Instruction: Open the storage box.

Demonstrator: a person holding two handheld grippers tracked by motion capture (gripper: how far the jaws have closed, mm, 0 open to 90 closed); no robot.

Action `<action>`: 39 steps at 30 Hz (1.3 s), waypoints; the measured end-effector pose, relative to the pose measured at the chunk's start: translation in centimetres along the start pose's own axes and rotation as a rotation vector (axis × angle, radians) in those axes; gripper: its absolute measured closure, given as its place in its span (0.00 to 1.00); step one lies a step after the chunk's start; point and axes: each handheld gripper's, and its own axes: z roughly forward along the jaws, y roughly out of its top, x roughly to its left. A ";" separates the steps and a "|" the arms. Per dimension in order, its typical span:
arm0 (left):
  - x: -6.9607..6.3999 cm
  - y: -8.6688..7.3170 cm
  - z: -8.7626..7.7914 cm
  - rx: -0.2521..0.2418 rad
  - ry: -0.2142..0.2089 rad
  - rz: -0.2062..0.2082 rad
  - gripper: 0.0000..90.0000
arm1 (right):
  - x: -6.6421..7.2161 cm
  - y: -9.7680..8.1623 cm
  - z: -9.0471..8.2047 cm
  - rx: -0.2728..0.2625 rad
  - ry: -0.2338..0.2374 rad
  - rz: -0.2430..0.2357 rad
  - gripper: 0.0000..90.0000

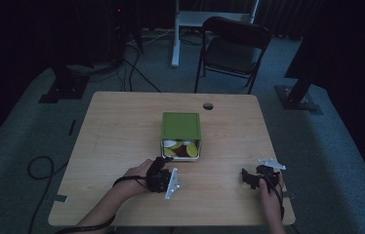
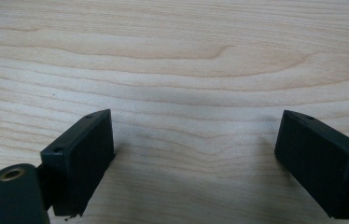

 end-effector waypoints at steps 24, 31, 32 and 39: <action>-1.8 0.5 1.8 0.039 0.176 0.160 0.45 | 0.0 0.0 0.0 0.000 0.000 0.000 0.12; -1.9 1.0 2.5 0.034 0.193 0.153 0.49 | 0.0 0.0 0.0 0.000 0.000 0.000 0.12; -1.9 1.1 2.6 0.034 0.195 0.152 0.51 | 0.0 0.0 0.0 0.000 0.000 0.000 0.12; -2.1 0.9 3.1 0.055 0.213 0.165 0.55 | 0.0 0.0 0.0 0.000 0.002 -0.003 0.12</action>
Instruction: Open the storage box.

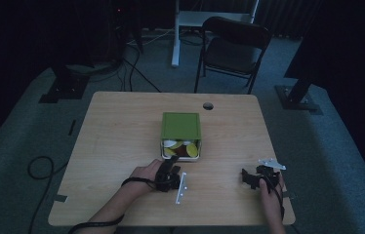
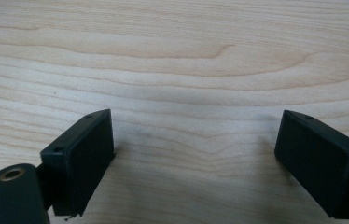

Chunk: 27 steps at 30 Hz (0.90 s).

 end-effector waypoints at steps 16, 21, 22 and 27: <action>-0.2 0.6 1.4 0.050 0.040 -0.006 0.62 | 0.0 0.0 0.0 0.000 0.001 0.000 0.12; 0.0 0.6 1.3 0.050 0.071 -0.024 0.74 | 0.0 0.0 0.0 0.000 0.000 0.000 0.12; -0.1 0.6 1.3 0.053 0.075 -0.016 0.76 | 0.0 0.0 0.0 0.000 0.000 0.000 0.12; -0.2 0.6 1.4 0.055 0.086 0.001 0.77 | 0.0 0.0 0.0 0.000 0.001 0.000 0.12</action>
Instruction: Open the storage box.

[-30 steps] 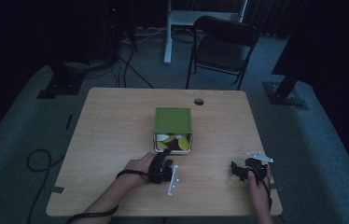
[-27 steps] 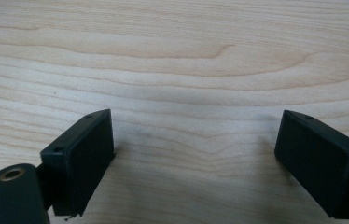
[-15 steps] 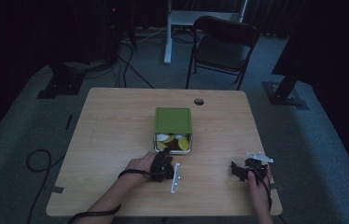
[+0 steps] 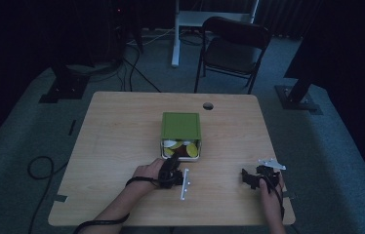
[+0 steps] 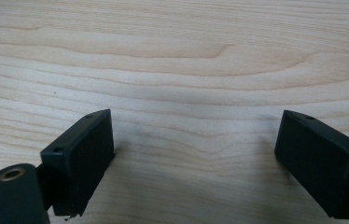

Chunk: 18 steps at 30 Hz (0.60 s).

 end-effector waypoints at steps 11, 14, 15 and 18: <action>-0.5 0.2 -0.1 0.005 0.037 0.061 0.79 | 0.0 0.0 0.0 0.000 0.000 0.001 0.12; -0.6 0.2 -0.2 0.008 0.038 0.067 0.79 | 0.0 0.0 0.0 0.000 0.000 0.000 0.12; -0.6 0.3 -0.2 0.009 0.036 0.067 0.79 | 0.0 0.0 0.0 0.000 0.000 0.001 0.12; -0.6 0.4 -0.4 0.009 0.034 0.074 0.79 | 0.0 0.0 0.0 0.000 0.000 0.000 0.12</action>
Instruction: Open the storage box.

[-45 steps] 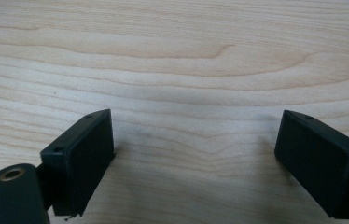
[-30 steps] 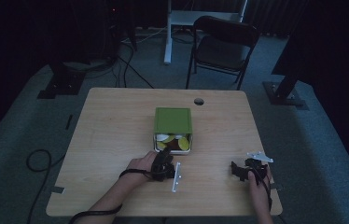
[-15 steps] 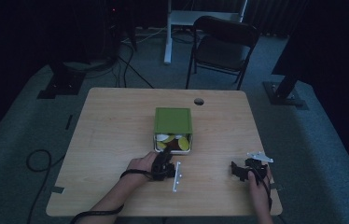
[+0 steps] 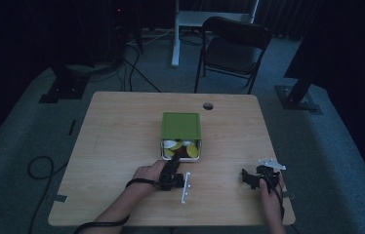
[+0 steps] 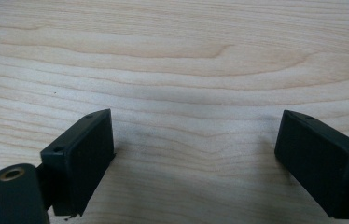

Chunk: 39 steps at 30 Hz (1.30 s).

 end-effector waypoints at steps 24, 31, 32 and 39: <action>-0.9 0.5 -2.5 -0.022 -0.005 0.050 0.80 | 0.0 0.0 0.0 0.000 0.000 0.000 0.12; -1.3 0.7 -3.3 -0.021 -0.005 0.060 0.80 | 0.0 0.0 0.0 0.000 0.000 0.000 0.12; -1.4 0.8 -3.4 -0.022 -0.005 0.061 0.80 | 0.0 0.0 0.0 0.000 0.000 0.000 0.12; -1.8 1.0 -4.3 -0.023 -0.008 0.075 0.80 | 0.0 0.0 0.0 0.000 0.000 0.000 0.12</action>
